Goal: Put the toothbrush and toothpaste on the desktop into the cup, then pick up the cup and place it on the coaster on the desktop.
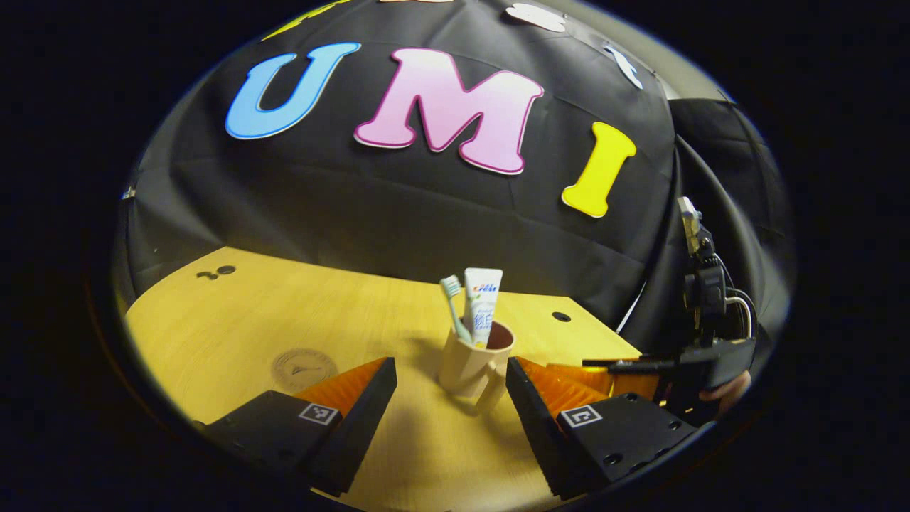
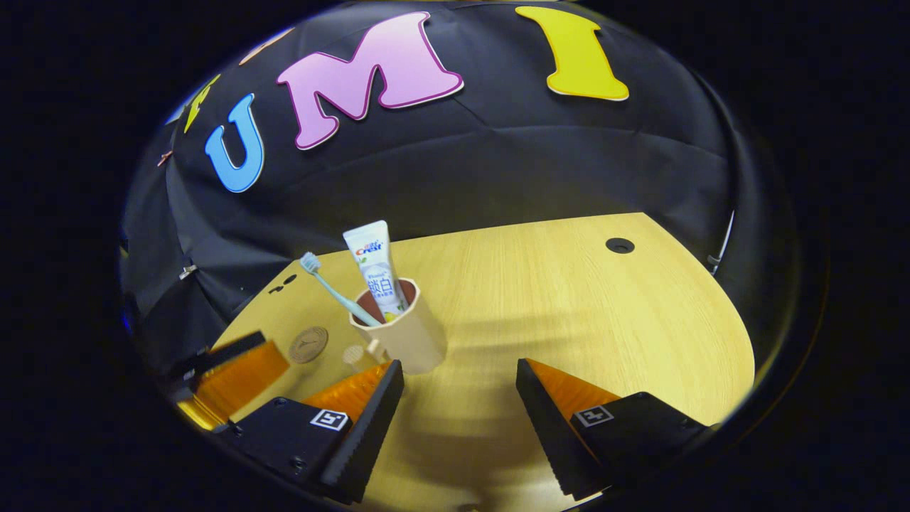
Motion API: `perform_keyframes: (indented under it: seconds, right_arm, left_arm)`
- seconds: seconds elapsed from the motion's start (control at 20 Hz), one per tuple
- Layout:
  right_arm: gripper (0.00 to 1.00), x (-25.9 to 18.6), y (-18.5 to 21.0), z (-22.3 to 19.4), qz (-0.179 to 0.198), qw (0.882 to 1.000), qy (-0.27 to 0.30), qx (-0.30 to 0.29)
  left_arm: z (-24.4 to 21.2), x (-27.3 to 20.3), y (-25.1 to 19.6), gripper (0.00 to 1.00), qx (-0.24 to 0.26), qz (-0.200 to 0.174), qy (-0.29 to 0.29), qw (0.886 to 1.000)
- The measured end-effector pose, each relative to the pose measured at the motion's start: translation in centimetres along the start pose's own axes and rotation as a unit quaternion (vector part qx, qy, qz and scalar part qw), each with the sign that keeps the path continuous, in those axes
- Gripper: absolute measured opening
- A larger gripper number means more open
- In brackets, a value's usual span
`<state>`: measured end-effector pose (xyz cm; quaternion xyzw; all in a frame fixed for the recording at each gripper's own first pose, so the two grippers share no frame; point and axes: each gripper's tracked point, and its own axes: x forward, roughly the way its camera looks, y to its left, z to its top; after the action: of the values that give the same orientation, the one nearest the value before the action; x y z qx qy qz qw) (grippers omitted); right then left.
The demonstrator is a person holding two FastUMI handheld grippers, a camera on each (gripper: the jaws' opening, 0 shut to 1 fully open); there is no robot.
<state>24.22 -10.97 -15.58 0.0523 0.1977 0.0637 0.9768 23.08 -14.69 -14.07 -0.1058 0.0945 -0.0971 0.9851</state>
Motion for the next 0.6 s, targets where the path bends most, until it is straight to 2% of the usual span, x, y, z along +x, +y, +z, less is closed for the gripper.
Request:
perform_keyframes:
  seconds: [0.25, 0.45, 0.6]
  right_arm:
    - [0.98, 0.1, 2.3, 2.7, -0.002, 1.0, 0.011, 0.01]
    - [0.98, 1.1, 3.4, 3.1, -0.015, 0.998, 0.064, 0.014]
    - [0.98, 1.4, 4.3, 3.0, -0.024, 0.994, 0.106, 0.0]
  left_arm:
    - [-0.6, -4.0, 2.6, 0.98, -0.026, 0.032, 0.019, 0.999]
    - [-0.2, -6.4, 5.4, 0.98, -0.008, 0.062, 0.027, 0.998]
    - [-0.2, -8.0, 7.0, 0.97, -0.014, 0.074, 0.035, 0.997]
